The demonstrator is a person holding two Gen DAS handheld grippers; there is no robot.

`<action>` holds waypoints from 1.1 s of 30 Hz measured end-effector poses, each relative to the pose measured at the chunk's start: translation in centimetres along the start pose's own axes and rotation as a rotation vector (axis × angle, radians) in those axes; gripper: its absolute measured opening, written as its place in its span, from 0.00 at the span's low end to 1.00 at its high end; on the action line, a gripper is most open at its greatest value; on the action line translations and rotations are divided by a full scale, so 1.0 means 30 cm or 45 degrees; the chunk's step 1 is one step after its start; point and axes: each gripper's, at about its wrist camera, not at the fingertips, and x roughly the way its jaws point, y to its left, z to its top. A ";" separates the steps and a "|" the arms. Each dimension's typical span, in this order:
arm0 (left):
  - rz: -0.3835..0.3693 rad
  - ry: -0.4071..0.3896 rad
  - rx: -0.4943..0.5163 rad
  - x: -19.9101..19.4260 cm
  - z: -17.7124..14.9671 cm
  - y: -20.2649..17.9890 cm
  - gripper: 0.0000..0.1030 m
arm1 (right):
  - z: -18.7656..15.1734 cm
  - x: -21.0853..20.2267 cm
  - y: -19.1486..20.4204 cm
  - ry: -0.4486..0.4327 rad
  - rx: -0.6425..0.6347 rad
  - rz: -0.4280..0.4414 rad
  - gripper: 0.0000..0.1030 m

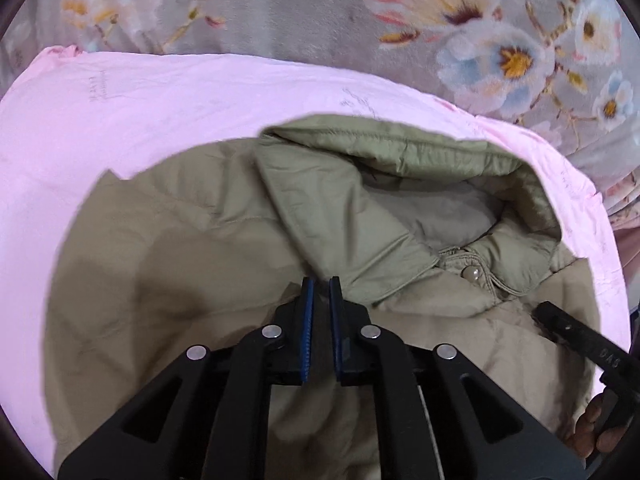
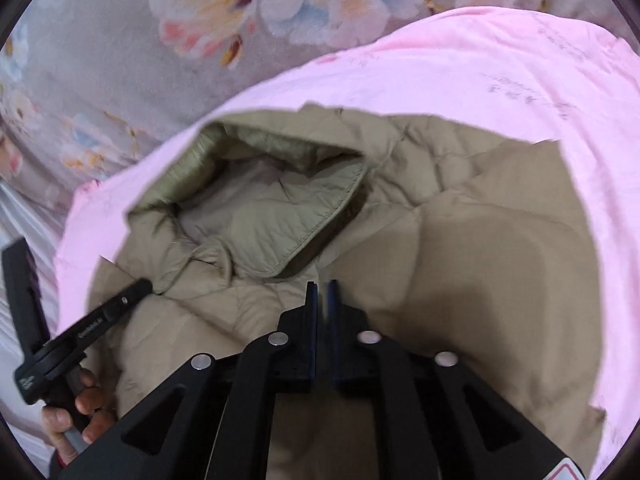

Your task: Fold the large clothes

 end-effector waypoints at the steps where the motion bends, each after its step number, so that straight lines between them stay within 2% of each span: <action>1: -0.030 -0.020 -0.029 -0.035 0.011 0.025 0.15 | 0.010 -0.026 0.003 -0.020 0.021 0.033 0.22; 2: -0.060 -0.044 -0.071 -0.067 0.033 0.051 0.26 | 0.032 -0.069 -0.010 -0.057 0.072 0.107 0.29; 3: -0.084 -0.067 -0.125 -0.090 0.064 0.074 0.39 | 0.052 -0.085 -0.019 -0.079 0.124 0.170 0.48; 4: -0.114 -0.082 -0.170 -0.102 0.093 0.088 0.44 | 0.073 -0.092 -0.030 -0.094 0.181 0.239 0.59; 5: -0.146 -0.092 -0.226 -0.109 0.129 0.104 0.50 | 0.104 -0.084 -0.043 -0.095 0.260 0.334 0.59; 8: -0.217 -0.070 -0.390 -0.082 0.221 0.137 0.59 | 0.168 -0.015 -0.056 -0.076 0.422 0.449 0.59; 9: -0.226 -0.041 -0.454 -0.056 0.250 0.147 0.59 | 0.185 0.008 -0.055 -0.071 0.455 0.457 0.59; 12: -0.274 0.055 -0.523 0.020 0.307 0.138 0.59 | 0.219 0.102 -0.079 -0.019 0.640 0.508 0.59; 14: -0.256 0.137 -0.557 0.088 0.323 0.132 0.59 | 0.213 0.163 -0.112 0.011 0.791 0.540 0.58; 15: -0.219 0.180 -0.558 0.124 0.324 0.127 0.57 | 0.204 0.180 -0.127 0.015 0.832 0.540 0.50; 16: -0.183 0.208 -0.543 0.144 0.320 0.120 0.54 | 0.200 0.195 -0.136 0.012 0.854 0.526 0.34; 17: -0.129 0.241 -0.504 0.167 0.315 0.108 0.46 | 0.199 0.204 -0.140 0.011 0.843 0.489 0.28; 19: -0.059 0.272 -0.410 0.199 0.295 0.088 0.43 | 0.209 0.209 -0.121 0.025 0.706 0.378 0.15; 23: 0.052 0.239 -0.214 0.221 0.249 0.040 0.42 | 0.205 0.197 -0.054 0.037 0.325 0.125 0.09; 28: 0.175 0.123 -0.028 0.223 0.179 -0.030 0.43 | 0.169 0.228 0.092 -0.005 -0.119 -0.196 0.08; 31: 0.229 0.059 0.042 0.225 0.146 -0.049 0.43 | 0.140 0.268 0.137 -0.034 -0.272 -0.335 0.09; 33: 0.260 0.019 0.078 0.228 0.127 -0.059 0.43 | 0.127 0.285 0.144 -0.044 -0.310 -0.374 0.10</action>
